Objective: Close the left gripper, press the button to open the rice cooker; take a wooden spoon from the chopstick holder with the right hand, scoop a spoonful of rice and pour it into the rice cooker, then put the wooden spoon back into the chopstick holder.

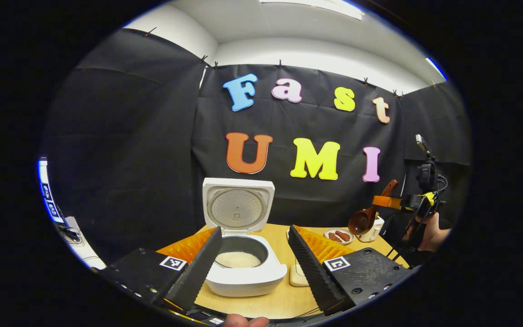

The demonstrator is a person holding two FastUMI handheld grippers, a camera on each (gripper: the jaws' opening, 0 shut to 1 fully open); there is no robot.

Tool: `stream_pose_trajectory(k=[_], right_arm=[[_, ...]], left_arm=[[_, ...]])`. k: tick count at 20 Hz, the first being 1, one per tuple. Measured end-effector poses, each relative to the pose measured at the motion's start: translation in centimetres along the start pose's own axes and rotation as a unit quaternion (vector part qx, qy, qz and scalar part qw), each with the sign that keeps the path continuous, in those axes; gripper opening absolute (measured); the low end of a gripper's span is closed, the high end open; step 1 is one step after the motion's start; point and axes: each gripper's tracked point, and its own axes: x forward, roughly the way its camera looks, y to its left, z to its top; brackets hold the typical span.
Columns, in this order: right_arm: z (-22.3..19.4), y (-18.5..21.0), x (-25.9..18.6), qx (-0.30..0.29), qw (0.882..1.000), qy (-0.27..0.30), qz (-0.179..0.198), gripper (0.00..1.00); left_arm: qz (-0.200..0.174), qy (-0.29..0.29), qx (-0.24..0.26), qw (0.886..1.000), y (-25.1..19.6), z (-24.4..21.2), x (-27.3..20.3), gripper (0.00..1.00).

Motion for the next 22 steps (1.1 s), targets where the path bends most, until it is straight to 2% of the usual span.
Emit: stream_pose_trajectory(k=[2, 9, 15, 22], right_arm=[[-0.9, -4.0, 0.0, 0.011, 0.999, 0.009, -0.033, 0.09], [-6.5, -12.4, 2.7, 0.046, 0.993, 0.047, -0.097, 0.09], [-12.8, -15.7, 5.3, 0.078, 0.987, 0.091, -0.111, 0.09], [-17.3, -16.4, 7.3, 0.098, 0.981, 0.127, -0.108, 0.1]], left_arm=[[-0.003, 0.004, -0.004, 1.0, -1.1, -0.1, 0.6, 0.94], [0.01, 0.02, -0.008, 1.0, -3.1, 0.3, 1.5, 0.94], [0.047, 0.042, 0.004, 0.998, -2.2, -0.7, 1.3, 0.94], [0.051, 0.054, 0.018, 0.997, -3.4, -0.8, 2.4, 0.95]])
